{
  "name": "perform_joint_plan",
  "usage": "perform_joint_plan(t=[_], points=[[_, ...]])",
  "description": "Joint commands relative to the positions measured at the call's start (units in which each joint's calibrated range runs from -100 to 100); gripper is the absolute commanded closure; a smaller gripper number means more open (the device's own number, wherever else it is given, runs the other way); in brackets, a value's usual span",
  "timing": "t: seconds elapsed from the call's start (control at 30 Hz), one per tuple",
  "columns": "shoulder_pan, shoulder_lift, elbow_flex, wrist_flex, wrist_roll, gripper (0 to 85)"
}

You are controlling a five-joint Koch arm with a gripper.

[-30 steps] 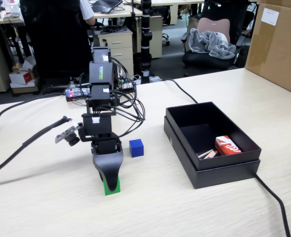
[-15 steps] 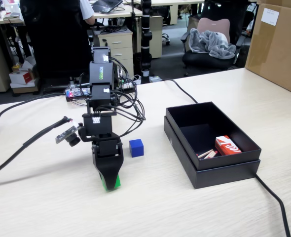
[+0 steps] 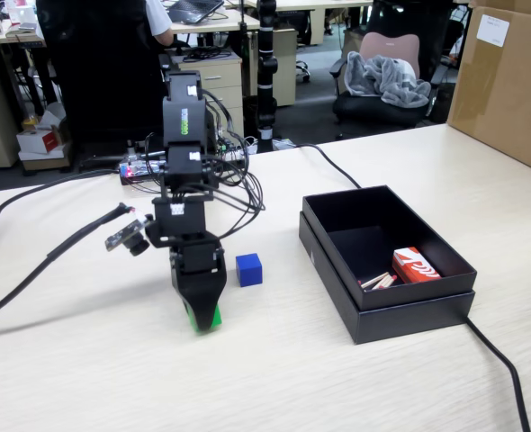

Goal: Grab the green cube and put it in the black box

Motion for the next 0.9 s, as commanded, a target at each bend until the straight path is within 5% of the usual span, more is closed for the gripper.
perform_joint_plan(t=[0.0,0.4,0.53,0.6,0.87], points=[[1.8,-21.3,-1.6,0.6,1.1,84.7],[19.9,-55.7,-15.2,0.6,7.6,84.6],[23.5,-45.3,-12.3,0.5,9.4,84.6],[23.6,-27.7,-8.7,0.7,10.4,84.5],[22.8,-13.8,-7.4,0.8,11.1,84.3]])
